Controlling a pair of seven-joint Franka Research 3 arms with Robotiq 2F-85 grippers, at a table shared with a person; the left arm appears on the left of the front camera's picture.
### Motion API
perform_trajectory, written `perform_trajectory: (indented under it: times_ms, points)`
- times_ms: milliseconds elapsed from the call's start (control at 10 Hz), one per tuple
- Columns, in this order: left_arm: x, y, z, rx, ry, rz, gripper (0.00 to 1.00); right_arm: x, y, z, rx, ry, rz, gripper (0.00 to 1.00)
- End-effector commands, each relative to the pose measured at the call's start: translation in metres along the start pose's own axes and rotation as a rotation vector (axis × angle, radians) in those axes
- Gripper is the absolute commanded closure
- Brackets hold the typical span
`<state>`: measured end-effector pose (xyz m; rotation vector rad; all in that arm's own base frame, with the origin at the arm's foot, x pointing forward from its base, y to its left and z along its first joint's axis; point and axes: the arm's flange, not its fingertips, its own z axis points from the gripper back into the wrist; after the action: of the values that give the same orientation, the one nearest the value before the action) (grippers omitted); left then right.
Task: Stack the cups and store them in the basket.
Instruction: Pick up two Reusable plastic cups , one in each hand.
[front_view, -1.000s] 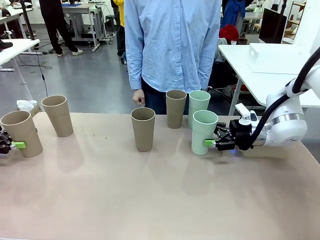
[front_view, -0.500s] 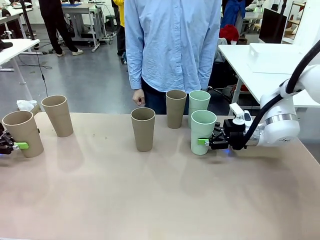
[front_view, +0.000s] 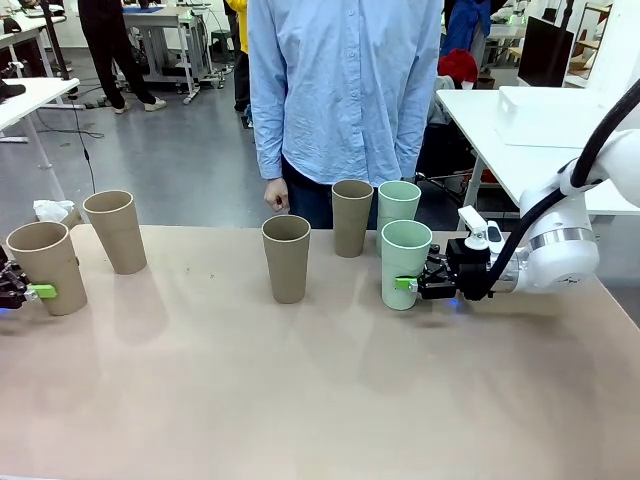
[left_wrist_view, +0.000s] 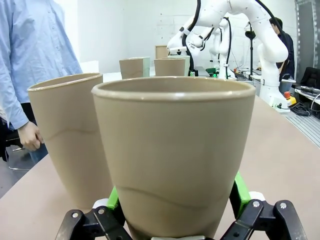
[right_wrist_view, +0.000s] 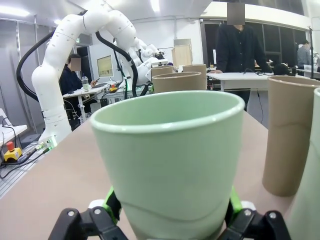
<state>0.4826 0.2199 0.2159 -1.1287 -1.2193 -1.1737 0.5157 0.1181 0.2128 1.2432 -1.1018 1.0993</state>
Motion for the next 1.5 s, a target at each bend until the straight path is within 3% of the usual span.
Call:
perform_trajectory:
  times_ms: [0,400,500,600,700,800,900,1000,1100,1200,1400]
  points:
    - [0.01,-0.011,0.002,0.013,-0.004,-0.048,0.0,0.003,-0.004,-0.004,-0.024,-0.002,-0.033,0.0]
    - [0.011,-0.01,0.003,-0.002,-0.004,-0.042,0.0,0.002,-0.005,-0.004,-0.016,-0.002,-0.04,0.0]
    - [0.011,-0.01,0.003,0.002,-0.005,-0.046,0.19,0.002,-0.005,-0.004,-0.022,-0.008,-0.044,0.2]
    - [0.01,-0.01,0.003,-0.002,-0.001,-0.044,0.19,0.002,-0.006,-0.005,-0.02,-0.01,-0.038,0.2]
    - [0.01,-0.011,0.005,-0.004,-0.001,-0.048,0.37,0.002,-0.006,-0.005,-0.015,-0.007,-0.037,0.4]
    - [0.009,-0.011,0.006,-0.006,-0.002,-0.05,0.24,0.002,-0.006,-0.005,-0.003,0.0,-0.03,0.24]
    - [0.009,-0.012,0.007,-0.009,-0.001,-0.055,0.56,0.001,-0.006,-0.006,0.011,0.009,-0.028,0.6]
    - [0.008,-0.012,0.005,-0.029,-0.003,-0.057,0.43,0.001,-0.008,-0.006,0.035,0.052,-0.035,0.44]
    - [0.007,-0.016,0.001,-0.11,-0.046,0.02,0.43,-0.001,-0.001,-0.001,0.003,0.001,-0.014,0.44]
    - [0.01,-0.002,0.005,0.006,0.004,-0.013,0.43,-0.001,-0.001,-0.001,0.003,0.001,-0.014,0.44]
    - [0.01,-0.002,0.005,0.006,0.004,-0.013,0.43,-0.001,-0.001,-0.001,0.003,0.001,-0.014,0.44]
